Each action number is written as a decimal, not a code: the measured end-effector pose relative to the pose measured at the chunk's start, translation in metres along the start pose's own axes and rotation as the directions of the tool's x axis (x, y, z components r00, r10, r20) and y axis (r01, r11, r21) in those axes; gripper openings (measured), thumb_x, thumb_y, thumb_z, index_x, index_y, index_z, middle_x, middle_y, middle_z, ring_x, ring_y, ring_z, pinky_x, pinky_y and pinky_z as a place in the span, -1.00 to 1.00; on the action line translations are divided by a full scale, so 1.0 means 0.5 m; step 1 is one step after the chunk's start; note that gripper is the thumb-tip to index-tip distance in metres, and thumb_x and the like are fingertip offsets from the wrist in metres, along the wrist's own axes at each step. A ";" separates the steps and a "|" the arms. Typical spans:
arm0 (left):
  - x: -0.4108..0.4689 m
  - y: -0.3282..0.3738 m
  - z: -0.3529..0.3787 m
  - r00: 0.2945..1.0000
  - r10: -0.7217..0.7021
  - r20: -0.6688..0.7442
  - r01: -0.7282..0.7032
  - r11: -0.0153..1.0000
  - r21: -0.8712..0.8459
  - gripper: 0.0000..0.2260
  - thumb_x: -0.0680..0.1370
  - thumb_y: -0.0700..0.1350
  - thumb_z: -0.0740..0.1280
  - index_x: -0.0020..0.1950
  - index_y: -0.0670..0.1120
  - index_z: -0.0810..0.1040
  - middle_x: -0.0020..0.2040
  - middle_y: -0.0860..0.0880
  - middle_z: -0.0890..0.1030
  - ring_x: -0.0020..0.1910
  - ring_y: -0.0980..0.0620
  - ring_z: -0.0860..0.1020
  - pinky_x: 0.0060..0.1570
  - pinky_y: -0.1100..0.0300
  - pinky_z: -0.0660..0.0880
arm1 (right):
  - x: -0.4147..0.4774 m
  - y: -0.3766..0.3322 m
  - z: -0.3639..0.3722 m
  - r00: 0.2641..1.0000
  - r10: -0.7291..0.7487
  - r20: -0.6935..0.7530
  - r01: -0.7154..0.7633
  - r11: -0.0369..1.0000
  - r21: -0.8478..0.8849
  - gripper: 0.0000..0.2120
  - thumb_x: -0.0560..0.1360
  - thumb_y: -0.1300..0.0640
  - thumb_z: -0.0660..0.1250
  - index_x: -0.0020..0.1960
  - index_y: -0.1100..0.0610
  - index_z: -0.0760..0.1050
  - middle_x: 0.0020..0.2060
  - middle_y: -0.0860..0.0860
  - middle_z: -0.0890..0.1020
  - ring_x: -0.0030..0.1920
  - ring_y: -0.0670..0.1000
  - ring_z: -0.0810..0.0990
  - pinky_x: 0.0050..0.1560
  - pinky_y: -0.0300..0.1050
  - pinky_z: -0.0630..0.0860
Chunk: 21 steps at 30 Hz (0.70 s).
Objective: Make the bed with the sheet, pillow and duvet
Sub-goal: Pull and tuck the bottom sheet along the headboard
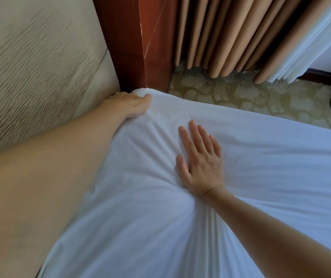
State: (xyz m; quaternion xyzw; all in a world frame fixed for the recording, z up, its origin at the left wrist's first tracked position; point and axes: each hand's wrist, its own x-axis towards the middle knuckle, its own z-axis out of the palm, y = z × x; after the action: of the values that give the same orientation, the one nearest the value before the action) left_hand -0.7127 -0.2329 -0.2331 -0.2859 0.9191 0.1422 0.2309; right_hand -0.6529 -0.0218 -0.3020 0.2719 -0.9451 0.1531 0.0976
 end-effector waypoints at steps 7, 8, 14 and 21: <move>-0.052 -0.030 0.056 0.978 0.120 -0.170 -0.147 0.977 -0.157 -0.57 0.62 -0.04 -0.04 0.47 -0.12 0.19 0.52 -0.12 0.14 0.49 -0.09 0.13 0.41 -0.06 0.09 | 0.001 0.001 0.000 1.000 -0.008 -0.003 0.008 1.000 0.014 -0.42 0.46 -0.08 0.05 0.44 0.08 0.32 0.43 0.12 0.34 0.42 0.08 0.27 0.38 -0.04 0.10; -0.095 -0.040 0.086 0.960 0.134 -0.246 -0.177 0.971 -0.162 -0.56 0.62 -0.06 -0.07 0.50 -0.12 0.14 0.54 -0.11 0.08 0.52 -0.06 0.05 0.44 -0.05 0.02 | 0.000 0.002 -0.001 1.000 -0.009 -0.004 0.009 1.000 0.015 -0.43 0.47 -0.07 0.04 0.44 0.09 0.32 0.43 0.12 0.34 0.42 0.09 0.27 0.38 -0.04 0.10; -0.283 -0.078 0.223 0.932 0.135 -0.336 -0.140 0.990 0.011 -0.38 0.51 0.12 -0.25 0.55 -0.05 0.01 0.55 -0.14 0.05 0.53 -0.12 0.06 0.45 -0.17 -0.02 | 0.003 0.002 -0.004 1.000 -0.010 0.003 0.009 1.000 0.009 -0.43 0.48 -0.07 0.03 0.44 0.10 0.32 0.43 0.13 0.34 0.42 0.13 0.32 0.37 -0.04 0.09; -0.222 -0.091 0.193 0.941 0.093 -0.325 -0.117 0.992 -0.054 -0.45 0.59 0.16 -0.19 0.55 0.01 -0.16 0.56 -0.14 -0.10 0.54 -0.06 -0.10 0.46 -0.08 -0.03 | 0.003 0.003 -0.003 1.000 -0.012 -0.002 0.012 1.000 0.000 -0.42 0.48 -0.10 0.02 0.44 0.10 0.32 0.43 0.13 0.34 0.42 0.15 0.34 0.36 -0.04 0.08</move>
State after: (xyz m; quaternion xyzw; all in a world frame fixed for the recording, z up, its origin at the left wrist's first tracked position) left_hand -0.5717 -0.1800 -0.2655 -0.2641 0.9526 0.1387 0.0593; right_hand -0.6549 -0.0210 -0.3004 0.2773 -0.9433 0.1527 0.0995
